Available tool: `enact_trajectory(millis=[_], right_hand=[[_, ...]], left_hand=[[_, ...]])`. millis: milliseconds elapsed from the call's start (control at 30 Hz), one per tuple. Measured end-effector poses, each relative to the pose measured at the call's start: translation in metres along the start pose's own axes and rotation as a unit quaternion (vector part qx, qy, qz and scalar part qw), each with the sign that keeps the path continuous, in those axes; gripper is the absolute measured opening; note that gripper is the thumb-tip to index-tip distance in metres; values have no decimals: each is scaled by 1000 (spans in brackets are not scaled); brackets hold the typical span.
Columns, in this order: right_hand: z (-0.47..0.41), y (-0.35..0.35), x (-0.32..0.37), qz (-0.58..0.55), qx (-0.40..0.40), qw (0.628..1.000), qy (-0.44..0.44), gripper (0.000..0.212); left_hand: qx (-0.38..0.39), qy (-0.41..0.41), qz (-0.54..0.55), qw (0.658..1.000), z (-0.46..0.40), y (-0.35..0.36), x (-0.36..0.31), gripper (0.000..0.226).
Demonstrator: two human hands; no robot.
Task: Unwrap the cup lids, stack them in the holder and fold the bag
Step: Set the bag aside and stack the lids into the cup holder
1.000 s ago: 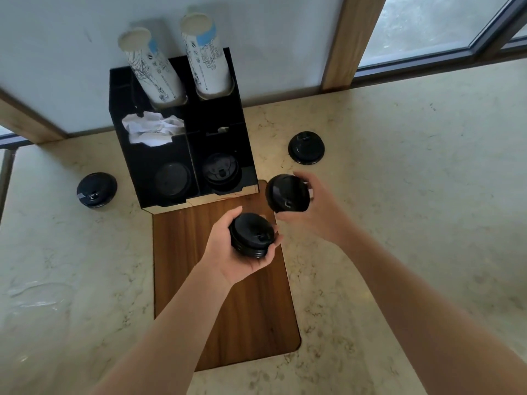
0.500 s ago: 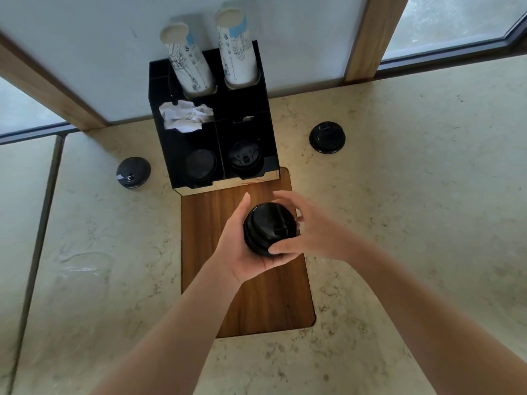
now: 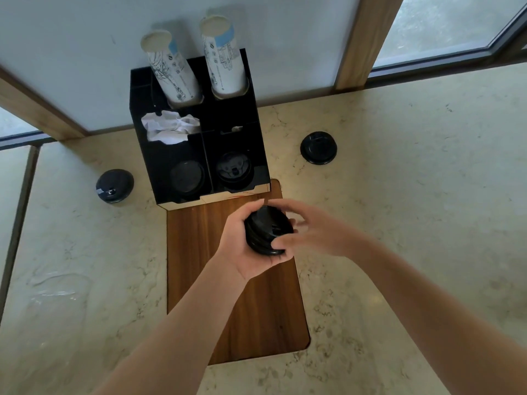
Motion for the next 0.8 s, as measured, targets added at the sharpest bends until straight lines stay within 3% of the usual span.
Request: enact_trajectory(millis=[33, 100, 167, 200, 367, 567, 700, 800], right_hand=[[-7, -12, -2, -4, -35, 999, 4, 80], [-26, -45, -13, 37, -186, 981, 39, 75], [-49, -83, -29, 124, -324, 935, 78, 71], [-61, -99, -34, 166, -349, 916, 105, 76], [-106, -132, -54, 294, -307, 878, 219, 109], [-127, -130, -57, 385, -343, 825, 232, 99], [-120, -123, -46, 348, -328, 842, 248, 96], [-99, -111, -26, 180, -355, 898, 188, 83]], left_hand=[[-5, 3, 21, 1000, -5, 5, -1, 33], [-17, 13, 44, 999, -13, 7, -7, 36], [-22, 28, 46, 998, -16, 10, -16, 41], [-20, 32, 44, 998, -18, 10, -19, 44], [10, 33, 65, 997, -18, 5, -31, 57], [29, 31, 114, 993, -10, 4, -40, 61], [16, 22, 153, 988, -1, 0, -38, 62], [20, 17, 182, 983, 7, 1, -34, 58]])
Point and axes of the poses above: each hand's wrist, its own z-axis away from the middle knuckle, its own y-axis out of the palm, x = y × z, the point moved 1 cm from there along -z, towards the middle knuckle, and after that the axes turned 3 degrees about x, right-handed, at the moved point
